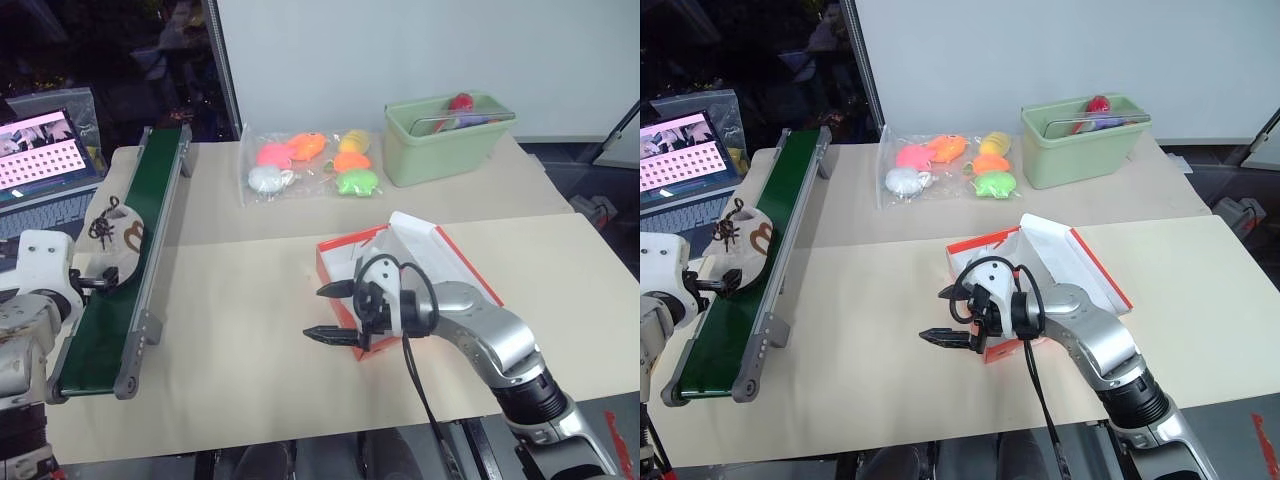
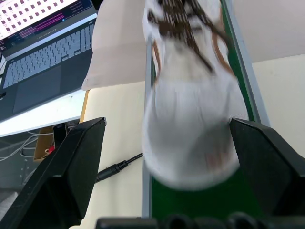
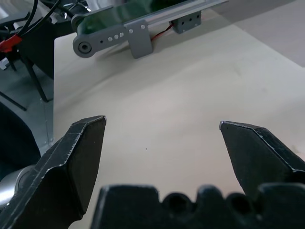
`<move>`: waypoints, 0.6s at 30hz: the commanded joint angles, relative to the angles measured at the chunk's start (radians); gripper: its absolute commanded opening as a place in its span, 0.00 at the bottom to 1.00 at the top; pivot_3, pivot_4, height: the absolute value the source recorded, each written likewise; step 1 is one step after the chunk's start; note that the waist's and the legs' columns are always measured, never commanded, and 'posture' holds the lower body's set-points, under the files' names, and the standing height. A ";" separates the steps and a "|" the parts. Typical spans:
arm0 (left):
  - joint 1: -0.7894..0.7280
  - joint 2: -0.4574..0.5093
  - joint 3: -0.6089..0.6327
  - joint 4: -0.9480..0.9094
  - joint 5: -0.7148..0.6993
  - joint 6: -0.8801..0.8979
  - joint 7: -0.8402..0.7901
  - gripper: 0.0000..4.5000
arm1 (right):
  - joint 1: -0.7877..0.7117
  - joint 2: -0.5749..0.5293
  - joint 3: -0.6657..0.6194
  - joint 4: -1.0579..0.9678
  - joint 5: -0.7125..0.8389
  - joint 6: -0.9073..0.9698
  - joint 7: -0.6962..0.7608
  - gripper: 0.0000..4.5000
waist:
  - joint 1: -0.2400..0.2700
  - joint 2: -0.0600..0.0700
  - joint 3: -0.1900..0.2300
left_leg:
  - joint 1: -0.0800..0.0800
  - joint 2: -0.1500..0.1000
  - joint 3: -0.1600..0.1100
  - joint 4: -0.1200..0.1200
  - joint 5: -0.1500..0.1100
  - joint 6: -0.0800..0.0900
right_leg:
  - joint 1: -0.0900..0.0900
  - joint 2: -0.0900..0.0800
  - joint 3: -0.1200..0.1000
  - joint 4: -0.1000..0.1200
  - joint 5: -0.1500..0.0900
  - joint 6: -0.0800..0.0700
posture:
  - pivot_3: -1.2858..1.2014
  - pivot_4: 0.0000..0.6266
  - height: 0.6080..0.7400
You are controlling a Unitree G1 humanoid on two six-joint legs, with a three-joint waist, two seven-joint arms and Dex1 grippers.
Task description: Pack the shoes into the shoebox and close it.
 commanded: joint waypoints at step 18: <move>0.000 -0.077 -0.005 -0.057 -0.068 0.286 -0.012 0.35 | -0.016 0.007 -0.084 -0.055 0.061 0.023 -0.038 1.00 | 0.007 0.007 -0.004 | 0.019 0.001 0.002 0.000 -0.002 0.000 | 0.018 0.000 0.000 0.000 -0.006 0.009 | 0.52 0.24 1.00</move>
